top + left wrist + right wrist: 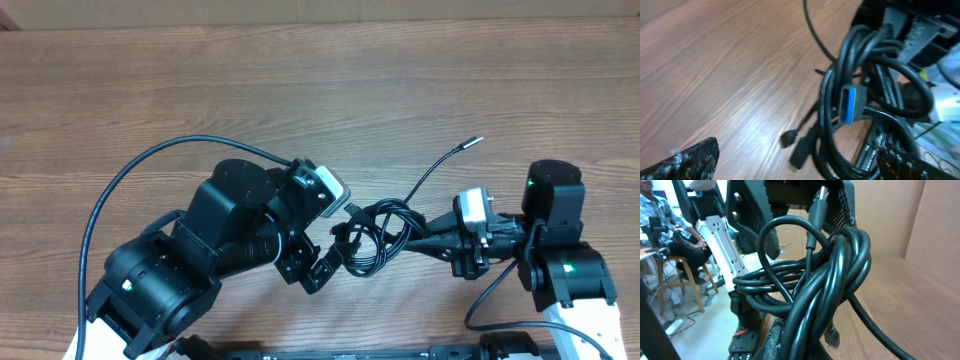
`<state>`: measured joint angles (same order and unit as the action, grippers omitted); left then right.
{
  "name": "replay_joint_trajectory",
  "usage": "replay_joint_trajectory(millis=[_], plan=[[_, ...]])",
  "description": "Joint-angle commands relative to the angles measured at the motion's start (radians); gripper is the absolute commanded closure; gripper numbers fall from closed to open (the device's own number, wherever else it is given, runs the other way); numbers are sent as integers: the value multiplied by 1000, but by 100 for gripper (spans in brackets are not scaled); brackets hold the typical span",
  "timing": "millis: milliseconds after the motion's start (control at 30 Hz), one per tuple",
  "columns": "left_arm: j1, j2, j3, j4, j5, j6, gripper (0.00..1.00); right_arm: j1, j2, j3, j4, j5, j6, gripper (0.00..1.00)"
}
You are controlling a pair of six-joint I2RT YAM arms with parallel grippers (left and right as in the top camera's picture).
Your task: Untangle cables
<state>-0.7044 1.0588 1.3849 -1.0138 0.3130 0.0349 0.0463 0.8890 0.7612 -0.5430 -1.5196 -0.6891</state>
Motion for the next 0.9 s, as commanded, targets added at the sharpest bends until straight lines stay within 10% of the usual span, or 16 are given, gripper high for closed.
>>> replay_joint_trajectory(millis=[0, 200, 367, 433, 633, 733, 800, 833, 867], plan=[[8, 25, 13, 4, 143, 29, 0, -2, -8, 19, 39, -50, -19, 96], [8, 101, 13, 3, 239, 70, 12, -2, -8, 19, 94, -50, -18, 96], [10, 121, 13, 20, 264, 71, 57, -2, -8, 19, 135, -50, -18, 96], [10, 121, 13, 24, 264, 103, 93, -2, -8, 19, 134, -50, -12, 96], [11, 121, 13, 23, 59, 146, 96, -2, -7, 19, 130, 10, 165, 89], [11, 121, 13, 24, -82, 153, 96, -2, -7, 19, 130, 181, 359, 64], [11, 121, 13, 31, -148, 153, 96, -2, -7, 19, 127, 334, 500, 35], [11, 121, 13, 35, -161, 153, 96, -2, -7, 19, 123, 401, 543, 0], [11, 121, 13, 43, -167, 153, 96, -2, -7, 19, 115, 457, 575, 0]])
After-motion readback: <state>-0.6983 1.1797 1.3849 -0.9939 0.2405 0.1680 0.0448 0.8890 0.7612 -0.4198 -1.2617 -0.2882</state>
